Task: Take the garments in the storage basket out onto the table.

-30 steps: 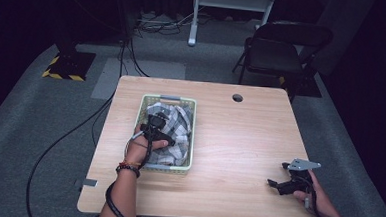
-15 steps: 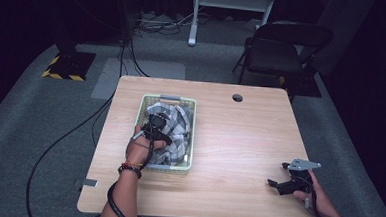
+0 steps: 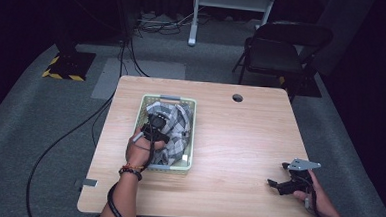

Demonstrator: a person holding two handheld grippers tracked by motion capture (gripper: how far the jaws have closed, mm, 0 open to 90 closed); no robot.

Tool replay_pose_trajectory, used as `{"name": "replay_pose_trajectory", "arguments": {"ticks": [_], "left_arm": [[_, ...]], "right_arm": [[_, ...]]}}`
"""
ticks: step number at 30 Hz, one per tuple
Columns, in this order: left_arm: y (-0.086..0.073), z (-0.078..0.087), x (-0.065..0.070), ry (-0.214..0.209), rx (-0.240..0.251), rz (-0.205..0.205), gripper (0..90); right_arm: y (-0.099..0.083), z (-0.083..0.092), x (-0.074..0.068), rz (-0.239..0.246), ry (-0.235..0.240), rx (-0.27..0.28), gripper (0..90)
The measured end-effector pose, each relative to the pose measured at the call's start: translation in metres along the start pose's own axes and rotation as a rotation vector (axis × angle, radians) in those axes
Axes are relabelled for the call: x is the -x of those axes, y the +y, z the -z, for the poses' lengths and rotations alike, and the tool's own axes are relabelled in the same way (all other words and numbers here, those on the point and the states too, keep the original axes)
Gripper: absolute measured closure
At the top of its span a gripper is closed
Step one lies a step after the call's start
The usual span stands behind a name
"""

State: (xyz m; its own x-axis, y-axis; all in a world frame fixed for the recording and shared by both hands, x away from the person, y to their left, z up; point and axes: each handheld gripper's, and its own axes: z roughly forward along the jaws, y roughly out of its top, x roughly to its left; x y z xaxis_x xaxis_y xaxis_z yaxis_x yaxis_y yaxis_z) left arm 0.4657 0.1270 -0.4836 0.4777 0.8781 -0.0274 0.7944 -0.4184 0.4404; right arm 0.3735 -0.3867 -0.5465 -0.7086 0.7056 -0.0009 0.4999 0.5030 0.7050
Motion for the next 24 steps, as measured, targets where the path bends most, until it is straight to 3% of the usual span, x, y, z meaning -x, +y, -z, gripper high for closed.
{"name": "replay_pose_trajectory", "arguments": {"ticks": [16,24], "left_arm": [[-0.005,0.012,-0.002,-0.038,0.059,0.033,55.3],[-0.01,0.026,-0.001,-0.063,0.132,0.052,56.1]], "right_arm": [[0.0,0.0,0.0,0.0,0.0,0.0,0.0],[0.0,0.0,0.0,0.0,0.0,0.0,0.0]]}}
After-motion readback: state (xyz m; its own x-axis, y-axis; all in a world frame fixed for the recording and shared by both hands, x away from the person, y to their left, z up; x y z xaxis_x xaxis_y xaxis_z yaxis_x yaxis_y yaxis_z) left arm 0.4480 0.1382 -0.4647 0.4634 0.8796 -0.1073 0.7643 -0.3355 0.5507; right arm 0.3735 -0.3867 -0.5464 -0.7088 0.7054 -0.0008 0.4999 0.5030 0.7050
